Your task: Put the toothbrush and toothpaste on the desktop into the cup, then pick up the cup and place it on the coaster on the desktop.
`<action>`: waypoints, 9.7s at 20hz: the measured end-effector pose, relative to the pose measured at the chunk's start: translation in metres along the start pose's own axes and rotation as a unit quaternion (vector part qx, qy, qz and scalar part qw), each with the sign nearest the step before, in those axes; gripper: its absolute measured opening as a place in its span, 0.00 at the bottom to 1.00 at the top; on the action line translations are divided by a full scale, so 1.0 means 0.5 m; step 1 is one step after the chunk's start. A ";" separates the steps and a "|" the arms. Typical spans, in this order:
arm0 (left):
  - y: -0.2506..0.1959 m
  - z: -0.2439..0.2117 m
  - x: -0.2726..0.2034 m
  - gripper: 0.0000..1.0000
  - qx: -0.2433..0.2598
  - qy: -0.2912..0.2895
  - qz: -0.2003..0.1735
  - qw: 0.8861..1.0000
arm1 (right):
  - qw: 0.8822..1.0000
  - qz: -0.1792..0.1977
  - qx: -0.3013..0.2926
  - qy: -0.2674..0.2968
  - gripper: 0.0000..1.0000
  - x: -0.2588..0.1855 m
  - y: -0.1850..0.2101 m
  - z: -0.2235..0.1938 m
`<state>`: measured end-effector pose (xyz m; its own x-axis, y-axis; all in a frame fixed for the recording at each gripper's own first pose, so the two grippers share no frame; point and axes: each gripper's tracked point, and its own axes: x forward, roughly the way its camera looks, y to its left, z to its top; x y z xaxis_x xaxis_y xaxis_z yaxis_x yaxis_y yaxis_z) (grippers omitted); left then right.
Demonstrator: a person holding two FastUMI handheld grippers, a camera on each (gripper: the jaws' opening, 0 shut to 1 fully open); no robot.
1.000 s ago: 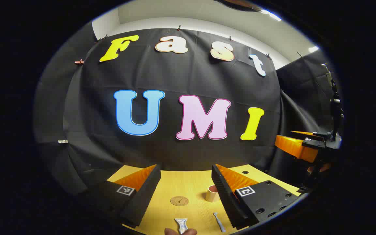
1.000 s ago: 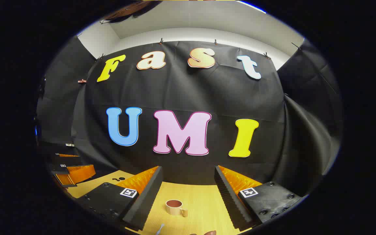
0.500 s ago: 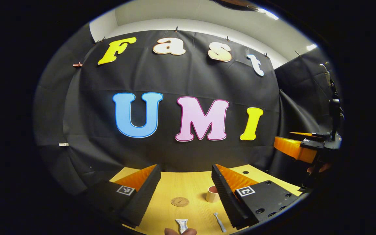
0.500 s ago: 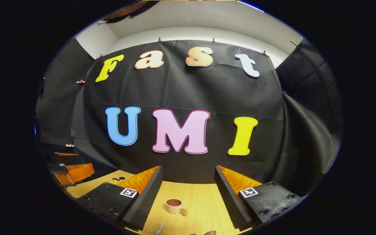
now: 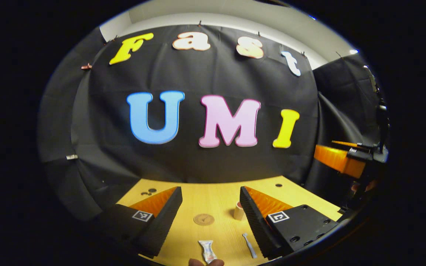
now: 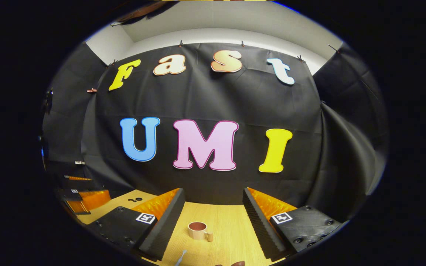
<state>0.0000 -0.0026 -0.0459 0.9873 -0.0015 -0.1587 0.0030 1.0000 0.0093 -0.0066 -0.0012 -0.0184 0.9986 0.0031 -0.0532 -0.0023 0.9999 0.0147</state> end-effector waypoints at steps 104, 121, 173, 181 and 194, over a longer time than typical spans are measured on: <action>-0.217 -0.158 0.644 0.18 -0.162 -0.137 -0.090 0.973 | 0.962 0.078 0.180 0.190 0.06 0.037 -0.101 -0.475; -0.268 -0.335 0.641 0.30 -0.070 -0.061 -0.096 0.991 | 0.962 0.081 0.196 0.173 0.06 0.067 -0.106 -0.453; -0.021 -0.445 0.249 0.72 -0.068 0.062 -0.008 0.996 | 0.940 0.313 -0.074 0.117 0.19 0.363 0.111 -0.551; -0.011 -0.439 0.246 0.72 -0.061 0.066 -0.031 0.995 | 0.882 0.324 -0.115 0.321 0.45 0.304 -0.009 -0.576; 0.088 -0.475 0.215 0.72 -0.066 0.072 0.003 0.995 | 0.753 0.360 -0.222 0.504 0.51 0.296 0.025 -0.765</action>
<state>0.0685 0.0438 -0.2969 0.9541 -0.0029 -0.2994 -0.0337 0.9926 -0.1167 0.1207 0.0172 -0.4079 0.1824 0.3333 -0.9250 -0.7648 0.6393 0.0795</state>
